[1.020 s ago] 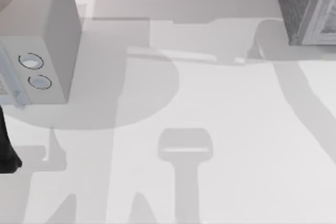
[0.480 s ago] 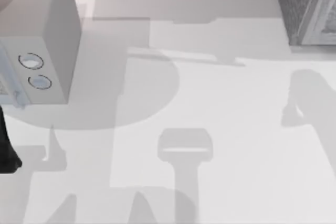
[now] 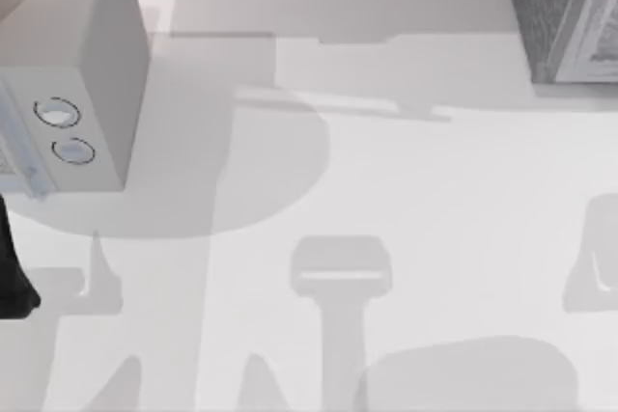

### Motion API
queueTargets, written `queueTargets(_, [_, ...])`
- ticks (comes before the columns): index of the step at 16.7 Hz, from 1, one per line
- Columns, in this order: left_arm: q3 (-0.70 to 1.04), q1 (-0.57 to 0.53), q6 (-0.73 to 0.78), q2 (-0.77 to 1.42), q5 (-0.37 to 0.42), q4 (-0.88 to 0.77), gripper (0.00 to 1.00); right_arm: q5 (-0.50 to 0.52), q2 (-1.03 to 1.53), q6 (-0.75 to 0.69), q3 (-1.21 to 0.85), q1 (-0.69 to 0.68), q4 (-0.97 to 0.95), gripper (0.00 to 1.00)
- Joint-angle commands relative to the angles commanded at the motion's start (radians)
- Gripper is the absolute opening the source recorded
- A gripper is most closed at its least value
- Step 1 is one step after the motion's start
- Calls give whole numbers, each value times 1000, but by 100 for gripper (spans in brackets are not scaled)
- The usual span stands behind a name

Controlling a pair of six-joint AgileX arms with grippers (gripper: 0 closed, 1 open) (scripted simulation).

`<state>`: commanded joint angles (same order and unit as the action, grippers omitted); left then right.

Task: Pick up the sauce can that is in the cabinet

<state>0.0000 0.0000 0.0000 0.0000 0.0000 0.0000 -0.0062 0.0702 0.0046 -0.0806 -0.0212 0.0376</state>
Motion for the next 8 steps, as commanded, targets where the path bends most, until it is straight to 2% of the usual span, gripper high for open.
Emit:
queueTargets(3, [0,0,0,0,0,0,100,6,-66,-4,76,20,-36,0])
queueTargets(8, [0,0,0,0,0,0,100,6,-65,-2,81,18,-35,0])
